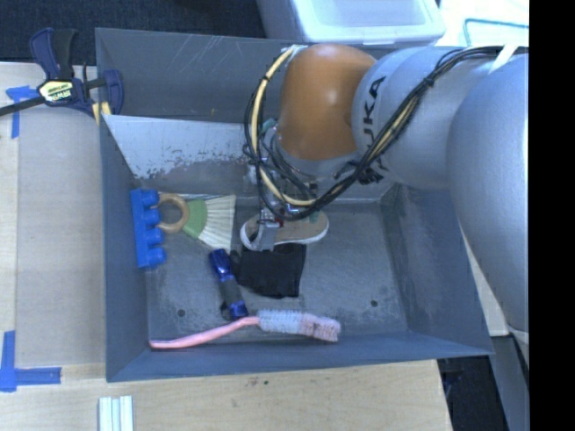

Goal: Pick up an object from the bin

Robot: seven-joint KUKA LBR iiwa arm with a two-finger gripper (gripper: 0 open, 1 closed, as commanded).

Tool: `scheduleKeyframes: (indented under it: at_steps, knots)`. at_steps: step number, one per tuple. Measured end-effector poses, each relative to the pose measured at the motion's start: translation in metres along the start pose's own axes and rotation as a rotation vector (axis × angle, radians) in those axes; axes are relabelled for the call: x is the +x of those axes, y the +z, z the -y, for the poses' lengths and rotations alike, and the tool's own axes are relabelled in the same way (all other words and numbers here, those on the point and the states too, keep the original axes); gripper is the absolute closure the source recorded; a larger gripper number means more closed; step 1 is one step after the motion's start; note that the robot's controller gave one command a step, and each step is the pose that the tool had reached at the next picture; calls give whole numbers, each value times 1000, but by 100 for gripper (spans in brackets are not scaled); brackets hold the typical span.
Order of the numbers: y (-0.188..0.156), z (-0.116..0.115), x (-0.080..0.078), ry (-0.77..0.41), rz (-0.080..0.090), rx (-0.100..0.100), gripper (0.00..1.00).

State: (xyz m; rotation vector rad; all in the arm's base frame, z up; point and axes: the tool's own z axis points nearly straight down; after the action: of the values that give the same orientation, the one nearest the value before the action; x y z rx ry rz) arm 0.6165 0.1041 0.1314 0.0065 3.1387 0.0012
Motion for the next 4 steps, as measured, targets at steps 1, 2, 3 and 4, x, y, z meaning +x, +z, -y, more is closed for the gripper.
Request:
scheduleKeyframes:
  at_steps: [1, 2, 3, 4]
  knots:
    - [0, 0, 0, 0, 0, 0, 0]
    - [62, 52, 36, -22, 2, 0, 0]
    - [48, 43, 6, 16, 17, -4, 100]
    - [48, 43, 6, 16, 17, -4, 100]
